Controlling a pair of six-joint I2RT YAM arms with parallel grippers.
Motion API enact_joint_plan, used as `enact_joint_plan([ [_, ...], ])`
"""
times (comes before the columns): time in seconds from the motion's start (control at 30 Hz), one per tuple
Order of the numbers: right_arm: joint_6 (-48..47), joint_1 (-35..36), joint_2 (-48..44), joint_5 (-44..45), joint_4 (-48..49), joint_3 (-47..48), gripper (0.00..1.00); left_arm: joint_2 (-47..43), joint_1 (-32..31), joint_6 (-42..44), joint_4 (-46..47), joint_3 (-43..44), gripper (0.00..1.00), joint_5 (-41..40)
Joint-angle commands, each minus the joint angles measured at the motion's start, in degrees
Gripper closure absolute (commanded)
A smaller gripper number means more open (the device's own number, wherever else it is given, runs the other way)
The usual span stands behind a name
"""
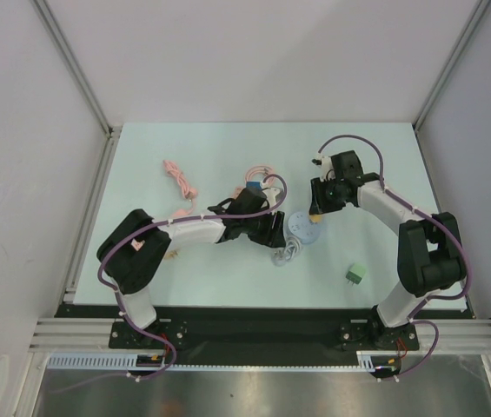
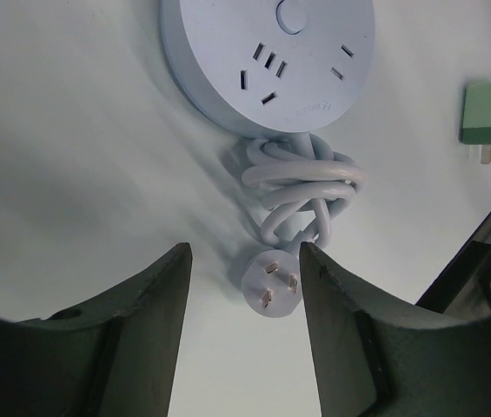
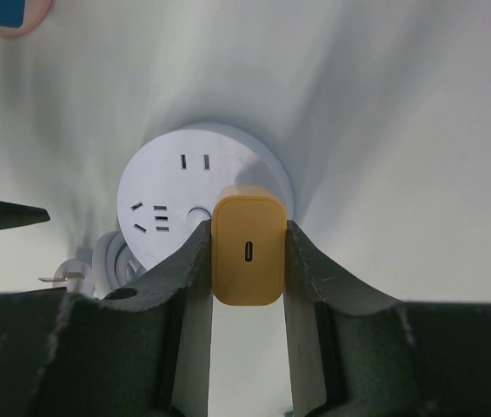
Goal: Insert the plug
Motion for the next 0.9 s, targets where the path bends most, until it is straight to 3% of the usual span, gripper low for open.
enact_joint_plan([
  [0.0, -0.6, 0.4, 0.6, -0.5, 0.7, -0.2, 1.00, -0.5, 0.5, -0.3, 1.6, 0.0, 0.42, -0.4],
  [0.63, -1.4, 2.9, 1.5, 3.3, 0.6, -1.6, 1.00, -1.3, 0.7, -1.6, 1.8, -0.4, 0.42, -0.3],
  [0.87, 3.4, 6.0, 2.2, 8.9, 1.1, -5.5, 1.00, -15.2, 1.5, -2.8, -2.1, -1.7, 0.41, -3.6],
])
